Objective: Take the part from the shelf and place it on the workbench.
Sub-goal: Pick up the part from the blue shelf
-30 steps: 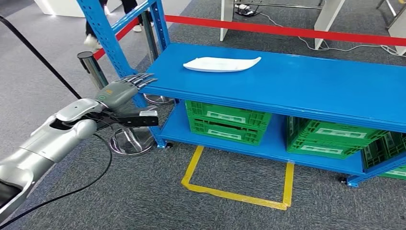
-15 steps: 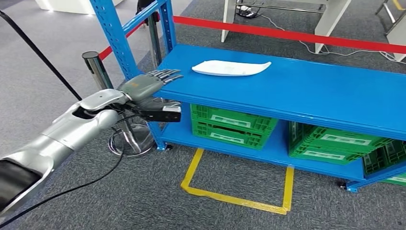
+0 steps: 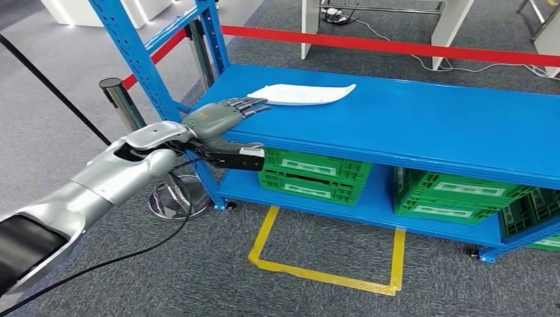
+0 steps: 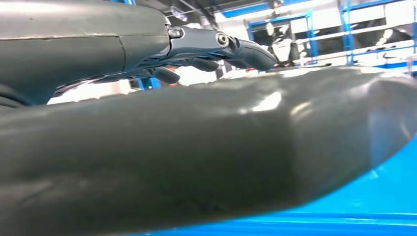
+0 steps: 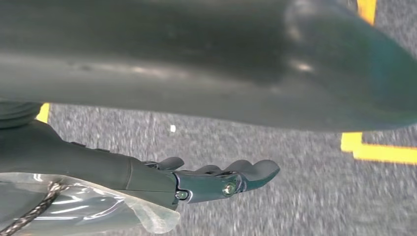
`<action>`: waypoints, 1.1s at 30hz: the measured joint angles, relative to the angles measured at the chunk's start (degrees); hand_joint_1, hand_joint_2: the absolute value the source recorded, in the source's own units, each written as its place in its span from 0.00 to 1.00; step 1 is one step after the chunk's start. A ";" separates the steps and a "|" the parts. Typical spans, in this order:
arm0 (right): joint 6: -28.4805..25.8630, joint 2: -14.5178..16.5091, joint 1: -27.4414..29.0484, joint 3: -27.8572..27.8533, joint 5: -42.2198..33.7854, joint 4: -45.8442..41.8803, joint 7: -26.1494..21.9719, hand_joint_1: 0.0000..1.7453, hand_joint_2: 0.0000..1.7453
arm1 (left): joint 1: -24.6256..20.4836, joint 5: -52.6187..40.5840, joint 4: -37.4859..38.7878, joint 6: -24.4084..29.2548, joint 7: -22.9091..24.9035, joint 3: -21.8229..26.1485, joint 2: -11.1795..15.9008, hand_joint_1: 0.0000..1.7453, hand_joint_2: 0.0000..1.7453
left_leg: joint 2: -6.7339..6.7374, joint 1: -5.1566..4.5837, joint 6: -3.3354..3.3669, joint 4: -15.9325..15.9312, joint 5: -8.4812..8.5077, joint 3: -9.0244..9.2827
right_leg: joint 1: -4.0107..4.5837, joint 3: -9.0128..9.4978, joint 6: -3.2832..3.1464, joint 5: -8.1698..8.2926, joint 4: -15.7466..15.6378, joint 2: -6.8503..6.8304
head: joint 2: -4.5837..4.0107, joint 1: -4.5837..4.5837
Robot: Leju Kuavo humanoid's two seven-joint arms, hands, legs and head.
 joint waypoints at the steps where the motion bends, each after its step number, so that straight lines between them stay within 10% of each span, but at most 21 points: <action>1: 0.00 0.00 0.01 -0.09 0.00 0.01 0.00 0.00 0.00 | 0.03 0.04 0.14 -0.03 0.03 -0.15 0.02 0.00 0.00 | 0.00 0.03 -0.09 3.85 -1.41 -1.87 | 0.02 0.03 -0.07 -0.03 0.01 0.01 | 0.00 0.00; 3: 0.00 0.01 0.03 -0.25 0.01 0.01 0.01 0.00 0.00 | 0.17 0.05 0.42 -0.08 0.08 -0.46 0.04 0.00 0.00 | 0.00 0.03 -0.01 6.75 -1.35 -3.51 | 0.08 0.13 -0.11 -0.10 0.02 0.04 | 0.00 -0.02; 7: 0.01 0.03 0.01 -0.34 0.04 0.01 0.02 0.00 0.00 | -0.14 0.16 0.69 -0.07 0.17 -0.64 0.09 0.00 0.00 | 0.00 -0.25 1.12 -6.61 5.79 2.46 | 0.28 0.57 0.25 -0.44 0.10 0.13 | 0.00 0.02; 12: 0.03 0.01 0.01 -0.46 0.21 0.01 -0.01 0.00 0.00 | -0.43 0.74 0.86 0.13 0.67 -0.74 0.11 0.00 0.00 | 0.01 -0.33 2.20 -10.44 6.17 4.09 | 0.31 -0.01 1.69 -0.99 0.42 0.04 | 0.00 0.10; 18: 0.04 -0.07 0.15 -1.01 0.79 0.03 0.03 0.00 0.00 | -0.27 0.89 0.91 0.36 1.04 -1.24 0.16 0.00 0.00 | 0.03 -0.13 3.07 -10.85 6.11 4.51 | 0.17 -7.99 2.60 -6.70 15.53 -0.02 | 0.00 0.46; 22: 0.05 -0.27 0.10 -1.29 1.08 0.03 0.05 0.00 0.00 | -0.11 0.94 0.91 0.49 1.29 -1.60 0.17 0.00 0.00 | -0.12 -0.17 2.42 -10.57 5.37 5.11 | 0.20 -2.64 2.32 0.03 3.67 -0.16 | 0.00 0.48; 26: 0.08 -0.30 0.12 -1.59 1.38 0.03 0.13 0.00 0.00 | -0.13 1.16 1.07 0.78 1.52 -1.75 0.18 0.00 0.00 | -0.16 -0.44 1.40 -10.41 4.92 5.01 | 0.30 -0.38 1.24 -0.04 0.10 -0.11 | 0.01 0.23; 29: 0.08 -0.31 0.11 -1.81 1.66 0.03 0.11 0.00 0.00 | -0.21 1.43 1.14 1.10 1.54 -1.80 0.20 0.00 0.00 | -0.06 -0.23 0.52 -6.67 2.88 3.60 | -0.01 0.48 0.21 -0.38 -0.24 -0.06 | 0.01 0.04; 33: 0.07 -0.33 0.13 -2.02 1.85 0.03 0.11 0.00 0.00 | 0.45 1.52 1.42 1.29 1.54 -1.92 0.41 0.00 0.00 | -0.02 0.00 0.00 6.35 -0.73 -3.86 | 0.01 1.81 -0.31 -1.51 -0.26 0.02 | 0.00 -0.07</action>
